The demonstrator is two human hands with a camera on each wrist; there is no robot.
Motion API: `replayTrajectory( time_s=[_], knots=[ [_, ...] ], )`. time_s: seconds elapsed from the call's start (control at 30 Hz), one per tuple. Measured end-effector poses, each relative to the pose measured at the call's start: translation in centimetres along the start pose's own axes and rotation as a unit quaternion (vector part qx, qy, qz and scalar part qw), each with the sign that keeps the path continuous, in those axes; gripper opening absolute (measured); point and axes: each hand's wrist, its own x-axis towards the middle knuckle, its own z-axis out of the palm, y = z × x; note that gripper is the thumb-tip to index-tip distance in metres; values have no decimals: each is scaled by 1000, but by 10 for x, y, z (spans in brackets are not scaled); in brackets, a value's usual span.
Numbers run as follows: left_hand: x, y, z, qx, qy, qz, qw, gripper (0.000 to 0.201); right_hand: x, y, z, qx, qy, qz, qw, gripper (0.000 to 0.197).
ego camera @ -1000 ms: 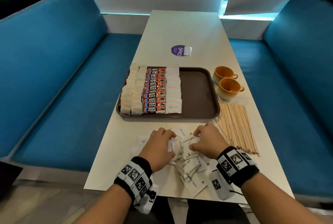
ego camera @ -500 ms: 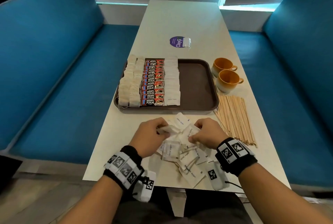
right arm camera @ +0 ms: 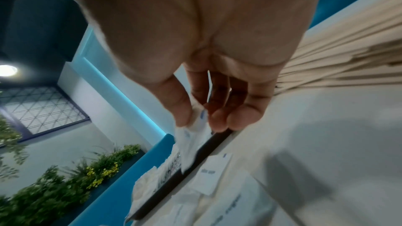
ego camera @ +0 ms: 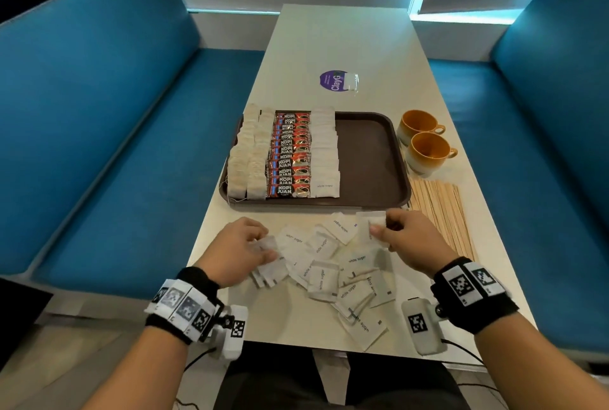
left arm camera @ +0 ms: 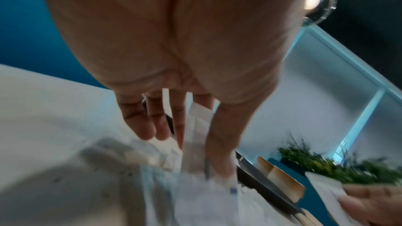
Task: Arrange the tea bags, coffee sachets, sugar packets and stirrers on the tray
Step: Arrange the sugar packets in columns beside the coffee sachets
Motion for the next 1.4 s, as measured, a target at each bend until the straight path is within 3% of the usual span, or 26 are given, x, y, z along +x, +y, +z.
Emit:
replayTrajectory(
  time_s=[0.2,0.27,0.43,0.63,0.83,1.0,1.17,1.3,1.4],
  knots=[
    [-5,8,18,58,-55,36,996,16,-12,-26,21,-74,-175,-61,980,14],
    [-9,8,27,96,-45,45,993,13,-16,-30,36,-103,-198,-77,972,27],
    [-18,14,33,43,-36,52,997,18,-17,-28,62,-175,-186,-83,963,59],
    [-23,9,32,17,18,53,998,18,-16,-30,67,-228,-159,-93,956,40],
    [-28,4,25,-94,36,12,995,25,-20,-33,68,-225,-163,-99,955,39],
    [-31,-2,14,-167,66,-4,984,38,-20,-33,71,-192,-159,-82,965,50],
    [-31,-11,6,-150,99,-15,984,16,-16,-32,66,-207,-163,-93,960,33],
    [-32,-17,-4,-159,89,-39,983,17,-12,-34,59,-167,-166,-91,968,17],
    [-28,-14,-11,-144,53,-41,987,25,-10,-43,60,-167,-179,-107,963,23]
  ],
)
